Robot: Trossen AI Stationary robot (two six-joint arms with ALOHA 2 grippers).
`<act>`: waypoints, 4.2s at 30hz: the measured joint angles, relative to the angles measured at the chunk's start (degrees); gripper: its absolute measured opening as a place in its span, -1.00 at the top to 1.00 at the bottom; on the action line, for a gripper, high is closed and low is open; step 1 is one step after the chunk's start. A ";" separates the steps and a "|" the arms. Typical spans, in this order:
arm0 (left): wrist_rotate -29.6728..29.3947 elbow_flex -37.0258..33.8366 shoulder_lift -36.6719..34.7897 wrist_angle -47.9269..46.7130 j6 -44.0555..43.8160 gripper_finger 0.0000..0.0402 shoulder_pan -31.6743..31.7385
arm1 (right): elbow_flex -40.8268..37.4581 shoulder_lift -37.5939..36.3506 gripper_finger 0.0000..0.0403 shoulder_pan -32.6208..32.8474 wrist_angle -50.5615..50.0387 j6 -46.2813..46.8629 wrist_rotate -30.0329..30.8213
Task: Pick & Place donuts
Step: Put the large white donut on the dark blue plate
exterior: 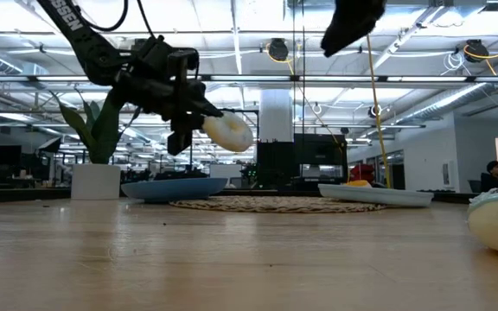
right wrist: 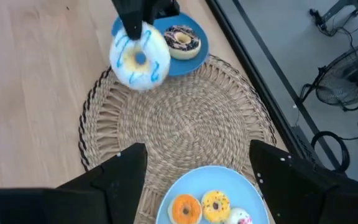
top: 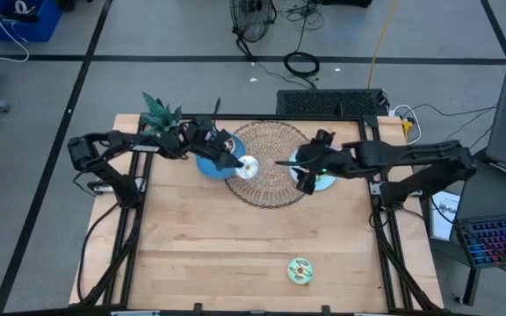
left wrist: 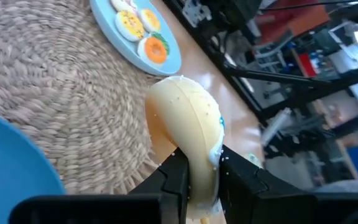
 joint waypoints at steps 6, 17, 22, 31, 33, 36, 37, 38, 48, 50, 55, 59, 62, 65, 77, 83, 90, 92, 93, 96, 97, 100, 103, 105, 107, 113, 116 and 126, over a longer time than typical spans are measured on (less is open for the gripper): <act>5.51 -0.01 -3.07 -7.27 2.30 0.64 4.68 | -10.91 -8.03 -0.33 0.00 6.33 2.44 -0.07; -2.43 -0.07 -16.12 -26.04 12.40 0.64 9.85 | -27.98 -24.01 -0.36 0.00 22.59 -2.52 -0.11; -4.72 -1.88 -21.45 -26.56 12.68 0.64 10.47 | -36.25 -33.93 -0.36 -0.13 30.17 -3.52 -2.14; -6.33 -8.94 -30.11 -26.49 12.24 0.64 14.84 | -48.26 -50.74 -0.36 -0.11 34.44 -3.29 -8.02; -6.33 -10.47 -31.52 -26.35 12.23 0.64 15.83 | -50.96 -53.87 -0.35 -0.13 35.70 -3.59 -8.12; -5.40 -12.50 -32.98 -24.93 11.32 0.64 16.88 | -54.77 -57.98 -0.34 -0.13 38.45 -3.25 -10.11; -4.81 -13.00 -33.29 -24.74 10.89 0.64 17.22 | -56.11 -59.19 -0.34 -0.13 39.83 -3.28 -11.46; -4.40 -13.35 -33.45 -24.65 10.67 0.64 17.48 | -57.40 -60.35 -0.35 -0.13 41.04 -3.41 -12.62; -3.80 -13.99 -33.59 -29.99 10.97 0.64 19.36 | -67.29 -66.48 -0.34 -0.11 48.88 -1.84 -13.73; -4.26 -13.99 -33.60 -31.32 10.93 0.64 19.70 | -67.91 -66.51 -0.35 -0.11 49.55 -1.59 -13.70; -8.26 -14.01 -33.57 -34.17 10.70 0.64 19.96 | -68.22 -66.51 -0.36 -0.11 49.60 -1.57 -13.68; -10.73 -14.01 -33.57 -34.65 10.52 0.64 18.69 | -68.22 -66.51 -0.34 -0.11 49.62 -2.16 -13.66; -12.63 -14.01 -33.57 -34.17 9.43 0.64 17.48 | -68.22 -66.51 -0.34 -0.11 49.62 -2.57 -13.64; -13.96 -14.01 -33.57 -33.39 8.61 0.64 16.45 | -68.22 -66.51 -0.36 -0.11 49.62 -2.70 -13.63; -16.58 -14.01 -31.73 -30.03 5.98 0.64 10.02 | -68.22 -66.51 -0.36 -0.11 49.62 -3.03 -13.60; -17.23 -14.01 -26.15 -17.34 1.17 0.64 4.74 | -68.22 -66.51 -0.35 -0.11 49.60 -3.23 -13.57; -17.33 -14.01 -18.11 -9.91 -0.49 0.64 2.85 | -68.22 -66.51 -0.36 -0.12 49.46 -3.25 -13.57; -17.41 -14.01 -16.29 -8.09 -0.59 0.64 2.51 | -68.22 -66.51 -0.36 -0.13 49.40 -3.43 -13.57; -17.52 -14.01 -15.49 -7.06 -0.68 0.64 2.40 | -68.22 -66.51 -0.36 -0.13 49.31 -3.45 -13.57; -19.05 -14.01 -13.82 -4.64 -0.07 0.64 2.07 | -68.22 -66.47 -0.35 -0.12 49.18 -3.45 -13.57; -19.90 -14.00 -13.42 -3.97 0.19 0.64 2.07 | -68.22 -66.47 -0.34 -0.13 49.18 -3.45 -13.57; -22.52 -13.99 -13.07 -3.83 0.38 0.64 2.07 | -68.38 -66.49 -0.34 -0.11 49.25 -3.45 -13.57; -24.52 -13.99 -13.07 -3.87 0.38 0.64 2.07 | -68.90 -66.49 -0.36 -0.13 49.14 -3.47 -13.57; -24.34 -13.99 -13.07 -3.79 0.38 0.64 2.07 | -68.94 -66.49 -0.36 -0.12 49.19 -3.45 -13.55; -23.70 -13.99 -13.07 -3.57 0.80 0.64 1.99 | -68.94 -66.50 -0.36 -0.13 49.34 -3.46 -13.55; -22.81 -13.99 -13.07 -3.43 1.73 0.43 0.95 | -68.94 -66.49 -0.34 -0.13 49.62 -3.47 -13.55; -23.20 -13.99 -13.07 -3.45 1.92 0.23 0.94 | -68.94 -66.49 -0.36 -0.13 49.62 -3.45 -13.55; -24.34 -13.97 -13.07 -3.21 2.61 -0.21 0.94 | -68.94 -66.49 -0.34 -0.13 49.62 -3.47 -13.55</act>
